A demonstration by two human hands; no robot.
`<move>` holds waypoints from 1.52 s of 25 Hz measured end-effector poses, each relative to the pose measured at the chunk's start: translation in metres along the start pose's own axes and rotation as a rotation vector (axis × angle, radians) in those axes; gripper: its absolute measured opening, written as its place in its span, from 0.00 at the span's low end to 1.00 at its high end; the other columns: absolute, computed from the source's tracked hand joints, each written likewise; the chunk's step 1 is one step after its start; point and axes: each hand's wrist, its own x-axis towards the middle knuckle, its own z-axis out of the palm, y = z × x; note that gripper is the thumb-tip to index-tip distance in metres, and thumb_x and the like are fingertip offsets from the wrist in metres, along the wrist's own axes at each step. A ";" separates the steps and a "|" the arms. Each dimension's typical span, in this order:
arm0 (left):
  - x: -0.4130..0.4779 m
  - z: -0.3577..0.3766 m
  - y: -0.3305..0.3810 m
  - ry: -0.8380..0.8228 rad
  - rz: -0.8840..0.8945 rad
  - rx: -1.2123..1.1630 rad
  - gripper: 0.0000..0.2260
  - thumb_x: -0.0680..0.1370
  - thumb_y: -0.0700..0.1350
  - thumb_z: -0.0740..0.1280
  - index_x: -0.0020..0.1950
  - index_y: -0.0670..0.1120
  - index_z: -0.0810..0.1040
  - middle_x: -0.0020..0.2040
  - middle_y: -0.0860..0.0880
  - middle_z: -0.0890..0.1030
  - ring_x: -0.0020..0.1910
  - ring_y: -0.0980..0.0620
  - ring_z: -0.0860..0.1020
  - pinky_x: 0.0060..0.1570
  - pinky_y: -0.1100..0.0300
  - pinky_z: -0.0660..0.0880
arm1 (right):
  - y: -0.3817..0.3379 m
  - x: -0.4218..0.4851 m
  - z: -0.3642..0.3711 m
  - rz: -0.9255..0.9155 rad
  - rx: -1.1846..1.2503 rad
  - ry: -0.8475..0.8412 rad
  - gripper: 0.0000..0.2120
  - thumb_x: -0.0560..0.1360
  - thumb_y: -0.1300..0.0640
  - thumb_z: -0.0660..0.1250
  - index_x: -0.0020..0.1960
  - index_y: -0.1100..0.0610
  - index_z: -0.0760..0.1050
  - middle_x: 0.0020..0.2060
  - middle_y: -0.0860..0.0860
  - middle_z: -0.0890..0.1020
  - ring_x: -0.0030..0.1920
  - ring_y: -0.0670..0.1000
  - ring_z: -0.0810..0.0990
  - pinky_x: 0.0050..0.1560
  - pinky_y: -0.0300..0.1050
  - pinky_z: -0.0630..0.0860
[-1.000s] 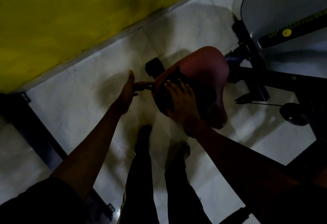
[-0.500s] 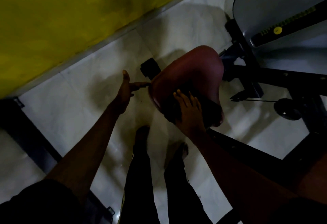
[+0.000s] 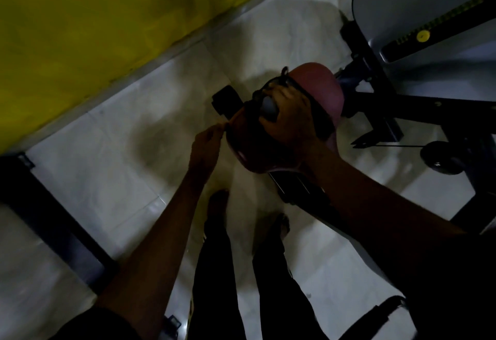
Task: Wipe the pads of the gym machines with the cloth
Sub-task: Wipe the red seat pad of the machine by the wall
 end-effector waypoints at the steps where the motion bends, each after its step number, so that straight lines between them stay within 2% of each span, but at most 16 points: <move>1: 0.001 -0.001 -0.002 -0.011 0.049 0.098 0.17 0.81 0.58 0.62 0.65 0.52 0.80 0.65 0.52 0.79 0.62 0.52 0.77 0.58 0.57 0.72 | 0.002 0.004 0.001 0.071 0.029 0.052 0.25 0.69 0.42 0.67 0.60 0.55 0.79 0.58 0.52 0.82 0.62 0.58 0.78 0.62 0.59 0.73; 3: 0.002 -0.002 -0.006 -0.028 0.129 0.252 0.17 0.79 0.54 0.67 0.68 0.52 0.78 0.66 0.52 0.79 0.61 0.52 0.77 0.55 0.60 0.72 | -0.002 0.005 0.007 0.114 0.000 0.100 0.23 0.69 0.43 0.67 0.58 0.56 0.80 0.55 0.53 0.82 0.59 0.59 0.78 0.60 0.58 0.73; 8: 0.001 -0.005 -0.009 -0.009 0.169 0.304 0.19 0.79 0.51 0.68 0.70 0.53 0.75 0.67 0.52 0.78 0.61 0.52 0.78 0.54 0.58 0.74 | -0.003 0.009 0.012 -0.240 -0.119 -0.064 0.20 0.71 0.40 0.66 0.56 0.52 0.80 0.56 0.48 0.82 0.60 0.55 0.78 0.61 0.57 0.71; 10: -0.002 -0.003 -0.005 -0.041 0.218 0.328 0.21 0.81 0.49 0.67 0.74 0.53 0.70 0.69 0.52 0.75 0.61 0.52 0.77 0.56 0.61 0.77 | 0.010 0.024 0.003 -0.263 -0.098 -0.060 0.18 0.71 0.40 0.67 0.53 0.51 0.80 0.52 0.48 0.82 0.57 0.53 0.79 0.58 0.55 0.72; 12: -0.005 0.001 -0.001 -0.062 0.225 0.346 0.25 0.80 0.53 0.66 0.76 0.55 0.65 0.68 0.50 0.74 0.60 0.51 0.76 0.54 0.65 0.75 | 0.025 0.034 -0.008 -0.178 -0.067 -0.045 0.18 0.70 0.40 0.67 0.53 0.51 0.80 0.51 0.49 0.82 0.56 0.55 0.79 0.57 0.53 0.71; 15: -0.007 0.013 0.012 -0.075 0.134 0.395 0.35 0.73 0.67 0.68 0.77 0.56 0.63 0.63 0.53 0.71 0.57 0.54 0.72 0.53 0.60 0.73 | 0.043 0.036 -0.015 0.081 -0.032 0.100 0.19 0.69 0.44 0.67 0.55 0.53 0.80 0.53 0.51 0.82 0.56 0.56 0.79 0.59 0.53 0.73; 17: -0.004 0.024 0.019 -0.016 0.168 0.515 0.39 0.72 0.69 0.68 0.75 0.49 0.63 0.67 0.47 0.71 0.61 0.48 0.73 0.58 0.50 0.75 | 0.042 0.030 -0.010 0.214 -0.021 0.291 0.16 0.71 0.47 0.68 0.53 0.56 0.80 0.50 0.53 0.83 0.53 0.57 0.81 0.56 0.54 0.75; 18: -0.002 0.030 0.022 -0.005 0.198 0.553 0.41 0.72 0.68 0.67 0.75 0.44 0.62 0.70 0.43 0.69 0.65 0.43 0.72 0.62 0.45 0.74 | 0.041 0.025 -0.007 0.252 -0.023 0.315 0.18 0.71 0.47 0.68 0.54 0.58 0.81 0.51 0.54 0.83 0.54 0.59 0.81 0.57 0.55 0.75; 21: 0.007 0.048 0.028 -0.091 0.259 0.552 0.45 0.75 0.66 0.64 0.79 0.38 0.53 0.78 0.38 0.60 0.75 0.39 0.62 0.71 0.41 0.65 | 0.034 0.014 -0.004 0.235 -0.042 0.206 0.27 0.69 0.45 0.67 0.63 0.59 0.79 0.59 0.56 0.82 0.60 0.61 0.79 0.61 0.56 0.74; 24: 0.014 0.053 0.024 -0.102 0.302 0.597 0.41 0.76 0.63 0.62 0.80 0.42 0.53 0.78 0.38 0.59 0.76 0.38 0.59 0.71 0.39 0.63 | 0.048 0.023 -0.009 0.043 -0.044 0.015 0.27 0.70 0.44 0.66 0.64 0.56 0.78 0.63 0.54 0.80 0.63 0.59 0.77 0.63 0.59 0.72; 26: 0.016 0.053 0.022 -0.098 0.303 0.607 0.40 0.77 0.62 0.63 0.81 0.44 0.51 0.78 0.38 0.58 0.76 0.37 0.59 0.71 0.38 0.64 | 0.064 0.033 -0.021 -0.020 -0.033 -0.016 0.25 0.70 0.45 0.67 0.64 0.54 0.77 0.62 0.52 0.80 0.63 0.57 0.77 0.63 0.58 0.72; 28: 0.019 0.052 0.026 -0.115 0.290 0.605 0.40 0.77 0.60 0.65 0.81 0.46 0.49 0.79 0.39 0.57 0.76 0.37 0.59 0.70 0.37 0.65 | 0.081 0.034 -0.039 0.101 0.056 0.010 0.24 0.73 0.47 0.67 0.66 0.55 0.75 0.63 0.53 0.79 0.64 0.57 0.76 0.65 0.52 0.72; 30: 0.019 0.052 0.030 -0.130 0.279 0.596 0.41 0.77 0.61 0.65 0.81 0.47 0.49 0.79 0.40 0.56 0.76 0.38 0.59 0.69 0.36 0.66 | 0.097 0.023 -0.048 0.421 0.194 0.054 0.24 0.76 0.48 0.67 0.68 0.57 0.73 0.63 0.56 0.77 0.63 0.58 0.76 0.59 0.47 0.71; 32: 0.019 0.051 0.033 -0.127 0.255 0.592 0.41 0.76 0.63 0.65 0.81 0.48 0.49 0.79 0.41 0.57 0.76 0.38 0.59 0.68 0.36 0.66 | 0.098 0.000 -0.044 0.622 0.268 0.118 0.27 0.76 0.44 0.65 0.68 0.60 0.72 0.62 0.59 0.77 0.61 0.61 0.76 0.56 0.49 0.72; 35: 0.018 0.051 0.035 -0.115 0.237 0.617 0.41 0.76 0.65 0.63 0.81 0.49 0.50 0.79 0.42 0.58 0.75 0.39 0.61 0.68 0.36 0.67 | 0.086 -0.027 -0.033 0.682 0.262 0.224 0.32 0.73 0.41 0.64 0.68 0.63 0.72 0.61 0.62 0.77 0.59 0.63 0.77 0.52 0.47 0.71; 38: 0.015 0.052 0.031 -0.093 0.219 0.631 0.40 0.77 0.63 0.65 0.81 0.50 0.50 0.79 0.43 0.57 0.75 0.39 0.61 0.67 0.36 0.68 | 0.086 -0.011 -0.036 0.715 0.273 0.229 0.35 0.71 0.36 0.60 0.65 0.62 0.73 0.58 0.61 0.78 0.56 0.62 0.78 0.51 0.49 0.73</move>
